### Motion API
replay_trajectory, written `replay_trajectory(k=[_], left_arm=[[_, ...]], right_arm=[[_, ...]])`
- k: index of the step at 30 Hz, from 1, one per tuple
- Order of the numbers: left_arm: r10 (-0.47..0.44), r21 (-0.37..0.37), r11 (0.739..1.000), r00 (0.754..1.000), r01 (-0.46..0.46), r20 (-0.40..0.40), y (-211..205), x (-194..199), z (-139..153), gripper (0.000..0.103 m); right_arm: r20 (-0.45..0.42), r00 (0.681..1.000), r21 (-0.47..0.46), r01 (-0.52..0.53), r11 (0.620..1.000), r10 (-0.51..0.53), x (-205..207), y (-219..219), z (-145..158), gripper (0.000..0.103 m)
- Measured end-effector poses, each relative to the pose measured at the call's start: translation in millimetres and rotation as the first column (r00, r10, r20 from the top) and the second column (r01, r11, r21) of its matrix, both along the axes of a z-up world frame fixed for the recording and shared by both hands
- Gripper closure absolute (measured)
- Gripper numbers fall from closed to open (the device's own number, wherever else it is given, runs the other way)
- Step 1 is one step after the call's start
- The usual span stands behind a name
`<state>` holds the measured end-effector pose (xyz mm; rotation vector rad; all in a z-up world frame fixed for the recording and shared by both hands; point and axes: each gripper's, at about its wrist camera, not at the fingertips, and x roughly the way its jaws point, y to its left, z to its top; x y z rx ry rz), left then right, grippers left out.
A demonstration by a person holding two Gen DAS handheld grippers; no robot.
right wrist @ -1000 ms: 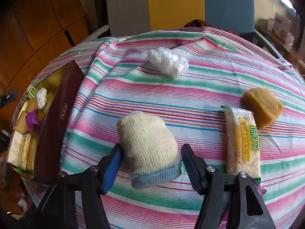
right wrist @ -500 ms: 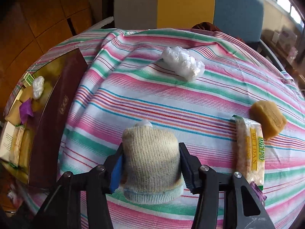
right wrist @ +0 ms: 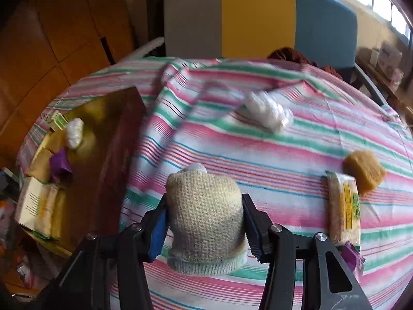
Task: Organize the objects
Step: 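Carry the cream knitted roll into the gold tray and open the right gripper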
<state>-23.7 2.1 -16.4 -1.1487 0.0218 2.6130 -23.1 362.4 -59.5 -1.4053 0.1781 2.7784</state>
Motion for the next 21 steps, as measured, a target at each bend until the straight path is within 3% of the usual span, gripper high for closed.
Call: replay_trajectory(k=[6,10,16,21], left_arm=[[0.036,0.02,0.999,0.999,-0.036,0.004,-17.1,0.6,-1.9,0.059],[0.075,0.042,0.996,0.997,-0.075,0.009,-36.3,-1.1,-1.7,0.059],[0.133,0.067,0.989,0.991,-0.134,0.031,-61.8,-6.4,-6.7,0.059],[0.146,0.075,0.986,0.988,-0.149,0.053,-68.2,-10.9,-14.1,0.059]], right_arm=[[-0.082,0.992,-0.024,-0.099,0.995,0.097,-16.1,-43.5,39.9,0.05],[-0.094,0.978,-0.037,-0.19,0.981,0.186,-37.6,-84.4,50.2,0.05],[-0.039,0.956,-0.03,-0.292,0.956,0.29,-80.0,-145.9,33.9,0.05],[0.057,0.954,-0.021,-0.294,0.956,0.295,-115.5,-185.5,1.7,0.05]])
